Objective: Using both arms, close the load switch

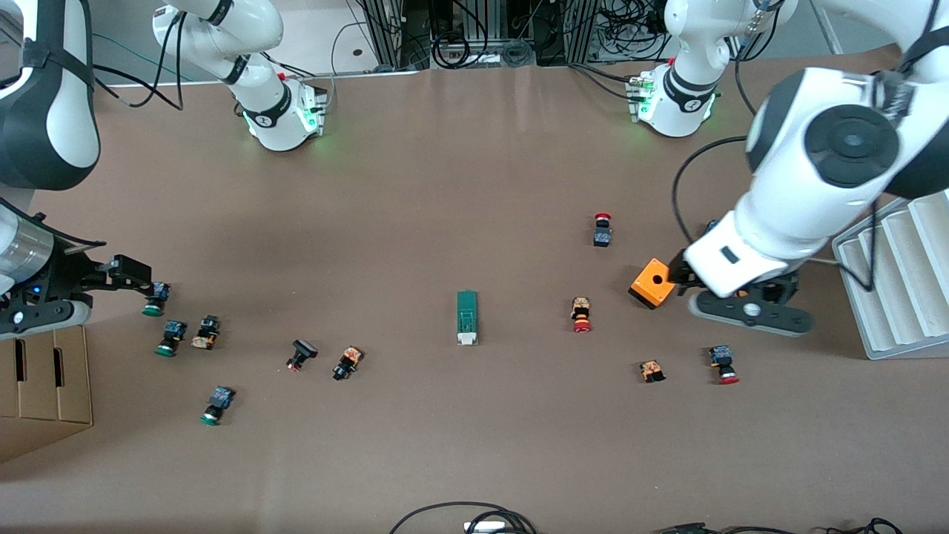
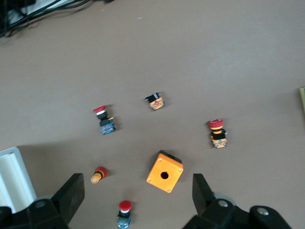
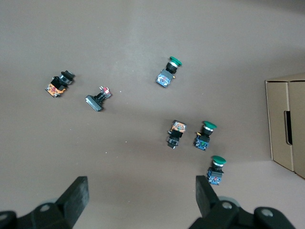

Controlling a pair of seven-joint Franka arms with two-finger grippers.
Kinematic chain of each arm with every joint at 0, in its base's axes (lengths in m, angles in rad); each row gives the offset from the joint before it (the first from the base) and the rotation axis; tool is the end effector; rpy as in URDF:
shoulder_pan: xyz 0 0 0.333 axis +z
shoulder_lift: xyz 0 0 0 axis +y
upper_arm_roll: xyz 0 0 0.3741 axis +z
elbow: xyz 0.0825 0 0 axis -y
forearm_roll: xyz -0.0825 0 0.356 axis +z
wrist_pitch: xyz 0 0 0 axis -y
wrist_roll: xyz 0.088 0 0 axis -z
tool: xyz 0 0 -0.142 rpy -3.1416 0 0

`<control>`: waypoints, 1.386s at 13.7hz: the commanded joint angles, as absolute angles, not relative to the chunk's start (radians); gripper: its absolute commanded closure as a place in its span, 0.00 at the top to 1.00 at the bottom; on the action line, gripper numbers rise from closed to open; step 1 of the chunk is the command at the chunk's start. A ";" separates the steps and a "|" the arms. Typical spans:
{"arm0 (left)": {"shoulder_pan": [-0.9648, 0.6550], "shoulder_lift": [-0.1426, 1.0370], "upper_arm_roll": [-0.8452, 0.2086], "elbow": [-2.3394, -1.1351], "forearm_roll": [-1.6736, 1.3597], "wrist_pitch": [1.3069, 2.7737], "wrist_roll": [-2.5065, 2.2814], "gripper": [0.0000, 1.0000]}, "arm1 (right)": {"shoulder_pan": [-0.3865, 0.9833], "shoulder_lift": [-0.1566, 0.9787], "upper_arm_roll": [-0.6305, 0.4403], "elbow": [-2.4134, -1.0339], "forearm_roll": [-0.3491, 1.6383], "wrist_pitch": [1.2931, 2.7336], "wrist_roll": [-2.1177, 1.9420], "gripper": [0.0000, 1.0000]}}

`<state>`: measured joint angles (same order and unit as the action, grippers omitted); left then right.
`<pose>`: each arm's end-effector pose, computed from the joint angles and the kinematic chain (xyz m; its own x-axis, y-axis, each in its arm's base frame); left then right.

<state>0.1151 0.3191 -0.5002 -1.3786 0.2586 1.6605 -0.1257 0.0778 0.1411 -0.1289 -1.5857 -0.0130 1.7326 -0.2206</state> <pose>0.6176 -0.1588 0.5739 0.9658 -0.2587 0.0136 -0.2559 -0.9609 -0.1055 0.5867 -0.0265 0.5772 0.9851 0.1720 0.0000 0.1719 -0.9846 0.0317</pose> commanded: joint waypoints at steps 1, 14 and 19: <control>0.162 0.296 -0.509 -1.391 0.239 1.632 -0.117 1.00 | 0.074 0.129 -0.132 -1.574 0.003 1.712 -0.230 1.00; 0.003 -0.034 -0.095 -1.764 0.029 1.746 -0.034 1.00 | 0.052 0.138 -0.132 -1.574 0.008 1.717 -0.235 1.00; -0.123 -0.046 0.047 -1.763 0.025 1.740 -0.037 1.00 | 0.052 0.140 -0.132 -1.574 0.009 1.717 -0.235 1.00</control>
<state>-0.0704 -0.0247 -0.0153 -1.7326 0.0369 1.7262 -0.0265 0.0572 0.1343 -0.1313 -1.5866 -0.0130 1.7325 -0.2215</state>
